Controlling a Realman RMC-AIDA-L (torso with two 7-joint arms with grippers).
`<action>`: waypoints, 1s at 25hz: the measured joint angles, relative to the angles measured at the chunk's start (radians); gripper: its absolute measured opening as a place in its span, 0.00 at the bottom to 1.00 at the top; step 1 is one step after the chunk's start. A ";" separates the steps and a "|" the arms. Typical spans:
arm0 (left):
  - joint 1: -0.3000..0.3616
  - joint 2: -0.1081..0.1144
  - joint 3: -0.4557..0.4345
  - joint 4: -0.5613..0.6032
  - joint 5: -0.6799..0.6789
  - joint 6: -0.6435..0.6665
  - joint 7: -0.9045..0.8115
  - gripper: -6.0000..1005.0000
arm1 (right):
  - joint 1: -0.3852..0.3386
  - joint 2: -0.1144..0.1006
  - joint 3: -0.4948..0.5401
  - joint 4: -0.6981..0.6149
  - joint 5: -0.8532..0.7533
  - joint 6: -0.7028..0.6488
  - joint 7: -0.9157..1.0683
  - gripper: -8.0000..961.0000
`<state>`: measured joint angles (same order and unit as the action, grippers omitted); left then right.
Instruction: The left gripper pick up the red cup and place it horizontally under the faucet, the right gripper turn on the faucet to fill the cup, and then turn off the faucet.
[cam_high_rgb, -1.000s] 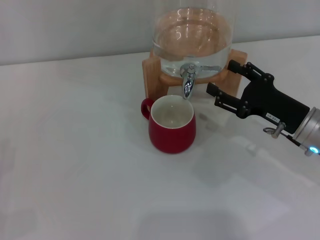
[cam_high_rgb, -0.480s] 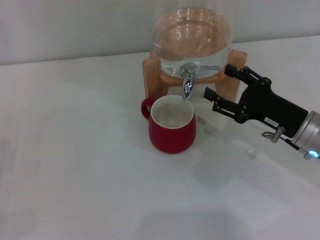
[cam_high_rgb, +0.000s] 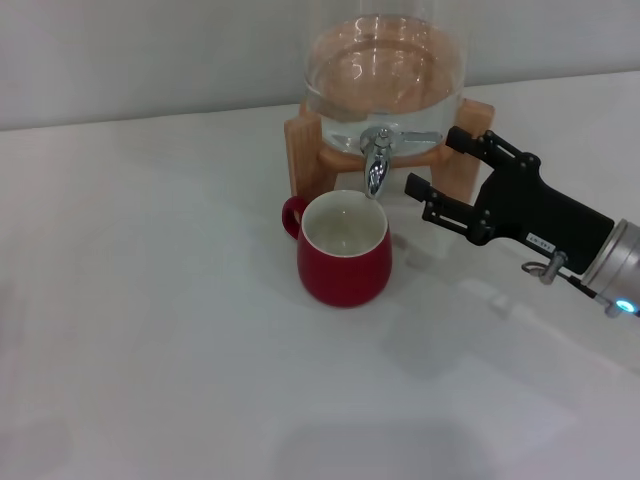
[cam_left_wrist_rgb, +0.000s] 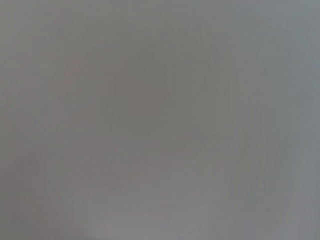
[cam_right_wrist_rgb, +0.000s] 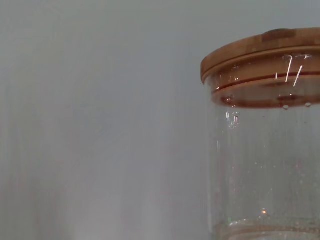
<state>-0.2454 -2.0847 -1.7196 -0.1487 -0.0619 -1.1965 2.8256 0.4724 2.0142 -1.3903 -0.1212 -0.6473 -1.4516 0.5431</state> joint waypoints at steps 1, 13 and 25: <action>0.000 0.000 0.000 0.000 0.000 0.000 0.000 0.87 | 0.001 0.000 0.000 0.000 0.000 0.000 0.000 0.88; -0.002 0.000 0.000 0.000 0.000 0.001 0.000 0.87 | 0.007 0.002 -0.022 -0.029 0.000 -0.003 0.016 0.88; -0.001 0.000 0.000 0.000 0.002 0.004 0.000 0.87 | 0.002 0.000 -0.039 -0.035 0.000 -0.003 0.026 0.88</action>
<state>-0.2463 -2.0847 -1.7196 -0.1487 -0.0599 -1.1922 2.8256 0.4745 2.0141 -1.4294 -0.1566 -0.6471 -1.4549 0.5692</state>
